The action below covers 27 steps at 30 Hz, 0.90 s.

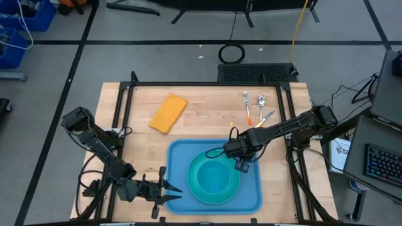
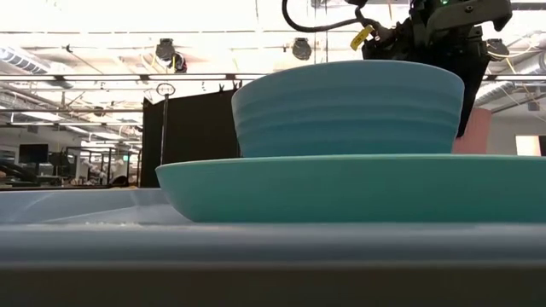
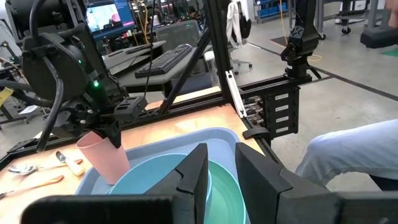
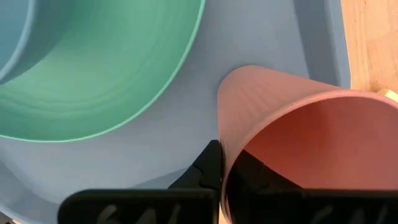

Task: Set up tray
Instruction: Put the cup on top of the tray

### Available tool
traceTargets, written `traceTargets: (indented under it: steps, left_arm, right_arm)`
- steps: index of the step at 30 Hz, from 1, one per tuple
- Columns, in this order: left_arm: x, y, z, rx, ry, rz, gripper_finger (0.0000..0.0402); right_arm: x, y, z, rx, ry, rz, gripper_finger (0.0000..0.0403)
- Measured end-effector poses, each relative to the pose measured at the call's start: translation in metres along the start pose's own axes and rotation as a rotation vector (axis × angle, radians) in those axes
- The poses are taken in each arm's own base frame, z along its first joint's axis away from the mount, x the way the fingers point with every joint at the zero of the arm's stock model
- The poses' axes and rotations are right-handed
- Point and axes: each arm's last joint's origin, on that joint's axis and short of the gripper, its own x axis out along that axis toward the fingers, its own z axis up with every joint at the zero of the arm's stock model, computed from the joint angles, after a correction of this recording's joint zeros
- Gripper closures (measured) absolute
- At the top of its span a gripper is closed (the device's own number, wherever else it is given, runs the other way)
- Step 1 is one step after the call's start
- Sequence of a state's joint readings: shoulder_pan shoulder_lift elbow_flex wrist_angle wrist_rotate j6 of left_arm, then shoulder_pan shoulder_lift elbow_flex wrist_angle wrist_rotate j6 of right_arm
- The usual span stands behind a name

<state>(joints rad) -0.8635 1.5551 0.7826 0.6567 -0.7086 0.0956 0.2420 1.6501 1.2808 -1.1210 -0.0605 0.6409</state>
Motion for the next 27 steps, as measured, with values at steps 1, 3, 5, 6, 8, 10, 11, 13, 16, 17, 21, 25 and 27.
traceTargets:
  steps: [1, 3, 5, 6, 8, 10, 11, 13, 16, 17, 21, 25, 27]
  left_arm:
    - [0.0000, 0.0000, 0.0000, 0.000, 0.000, 0.000, 0.0314]
    - [0.0000, 0.0000, 0.0000, 0.000, 0.000, 0.000, 0.0314]
    - [0.0000, 0.0000, 0.0000, 0.000, 0.000, 0.000, 0.0314]
    - [0.0000, 0.0000, 0.0000, 0.001, 0.000, 0.000, 0.0314]
    - [0.0000, 0.0000, -0.0001, 0.001, 0.001, 0.000, 0.0314]
    - [0.0000, 0.0000, -0.0001, 0.001, 0.001, 0.000, 0.0314]
    - [0.0000, 0.0000, -0.0002, 0.002, 0.002, 0.000, 0.0314]
    - [0.0000, 0.0000, -0.0002, 0.002, 0.002, 0.000, 0.0314]
    - [0.0000, 0.0000, -0.0002, 0.002, 0.002, 0.000, 0.0314]
    - [0.0000, 0.0000, -0.0002, 0.002, 0.002, 0.000, 0.0314]
    - [0.0000, 0.0000, -0.0002, 0.002, 0.002, 0.000, 0.0314]
    - [0.0000, 0.0000, -0.0002, 0.002, 0.002, 0.000, 0.0314]
    - [0.0000, 0.0000, -0.0003, 0.002, 0.002, 0.000, 0.0314]
  right_arm:
    - [0.0000, 0.0000, 0.0000, 0.001, 0.000, 0.000, 0.0403]
    - [-0.0001, 0.0000, 0.0000, 0.001, 0.000, 0.000, 0.0403]
    - [-0.0002, 0.0000, 0.0000, 0.001, 0.000, 0.000, 0.0402]
    - [-0.0002, 0.0000, 0.0000, 0.001, 0.000, 0.000, 0.0400]
    - [-0.0002, 0.0000, 0.0000, 0.002, 0.001, 0.000, 0.0395]
    - [0.0000, 0.0001, 0.0001, 0.002, 0.001, 0.000, 0.0389]
    - [0.0000, 0.0001, 0.0001, 0.002, 0.001, 0.000, 0.0386]
    - [0.0000, 0.0002, 0.0002, 0.002, 0.000, 0.000, 0.0381]
    - [0.0000, 0.0005, -0.0003, 0.000, 0.001, 0.000, 0.0374]
    - [0.0000, 0.0005, -0.0003, 0.003, 0.002, -0.001, 0.0372]
    - [0.0000, 0.0004, -0.0004, 0.012, 0.002, -0.002, 0.0356]
    - [0.0000, 0.0007, -0.0008, 0.026, 0.013, 0.010, 0.0329]
    - [0.0000, 0.0007, -0.0010, 0.035, 0.017, 0.012, 0.0315]
